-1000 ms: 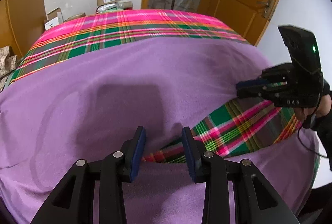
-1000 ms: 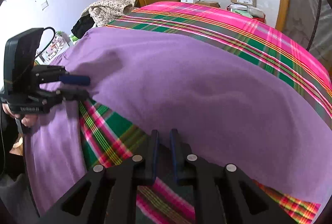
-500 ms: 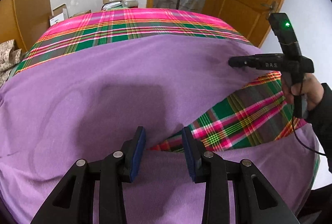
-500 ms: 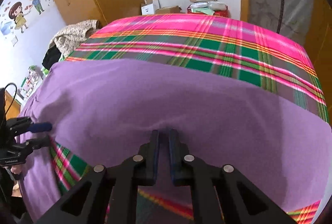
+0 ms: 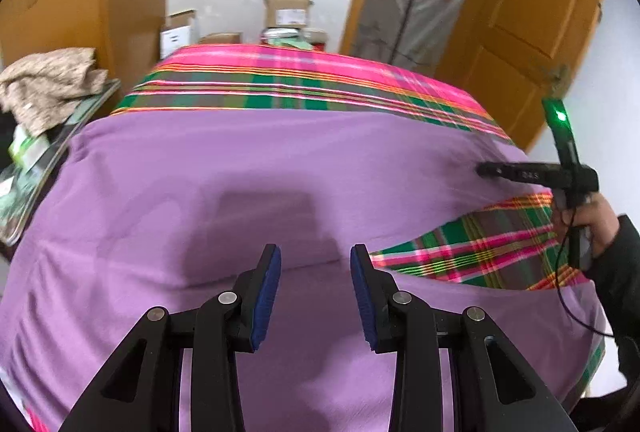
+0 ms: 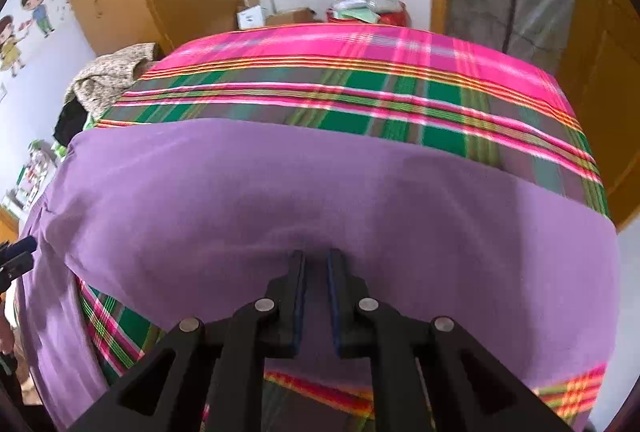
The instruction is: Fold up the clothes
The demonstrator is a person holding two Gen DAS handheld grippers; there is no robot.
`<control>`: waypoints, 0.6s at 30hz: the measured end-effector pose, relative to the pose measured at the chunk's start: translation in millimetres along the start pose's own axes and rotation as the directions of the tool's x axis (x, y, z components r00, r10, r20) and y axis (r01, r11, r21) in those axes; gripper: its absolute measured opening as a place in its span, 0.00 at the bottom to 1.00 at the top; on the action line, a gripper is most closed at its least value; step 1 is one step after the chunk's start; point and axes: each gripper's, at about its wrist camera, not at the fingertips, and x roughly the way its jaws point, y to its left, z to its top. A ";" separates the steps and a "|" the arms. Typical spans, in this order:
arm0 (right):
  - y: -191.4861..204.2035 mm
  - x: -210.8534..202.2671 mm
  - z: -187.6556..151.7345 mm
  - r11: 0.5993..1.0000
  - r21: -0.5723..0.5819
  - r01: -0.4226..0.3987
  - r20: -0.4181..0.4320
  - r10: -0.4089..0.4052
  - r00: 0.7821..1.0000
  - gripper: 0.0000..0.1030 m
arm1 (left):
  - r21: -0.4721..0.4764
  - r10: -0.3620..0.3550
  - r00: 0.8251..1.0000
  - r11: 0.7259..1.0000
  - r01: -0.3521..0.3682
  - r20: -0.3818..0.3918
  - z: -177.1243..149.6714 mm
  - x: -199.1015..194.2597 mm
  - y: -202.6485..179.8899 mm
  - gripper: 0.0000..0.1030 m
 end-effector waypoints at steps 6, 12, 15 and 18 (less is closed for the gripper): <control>26.5 -50.9 -22.6 0.999 -0.028 -0.043 0.062 0.045 0.997 0.11 | -0.066 0.023 1.000 0.998 -0.022 0.014 -14.3 -18.0 19.6 0.36; 56.6 -99.8 -64.7 0.996 -0.043 -0.077 0.117 0.081 0.990 0.11 | -0.099 0.049 0.998 0.994 -0.046 0.026 -30.9 -34.6 29.4 0.36; 68.5 -111.5 -90.0 0.996 -0.050 -0.077 0.129 0.083 0.988 0.11 | -0.114 0.075 0.997 0.991 -0.071 0.024 -43.2 -40.9 36.5 0.36; 79.6 -113.5 -120.4 0.995 -0.036 -0.091 0.128 0.095 0.987 0.11 | -0.141 0.106 0.994 0.985 -0.104 0.010 -57.3 -45.4 49.2 0.36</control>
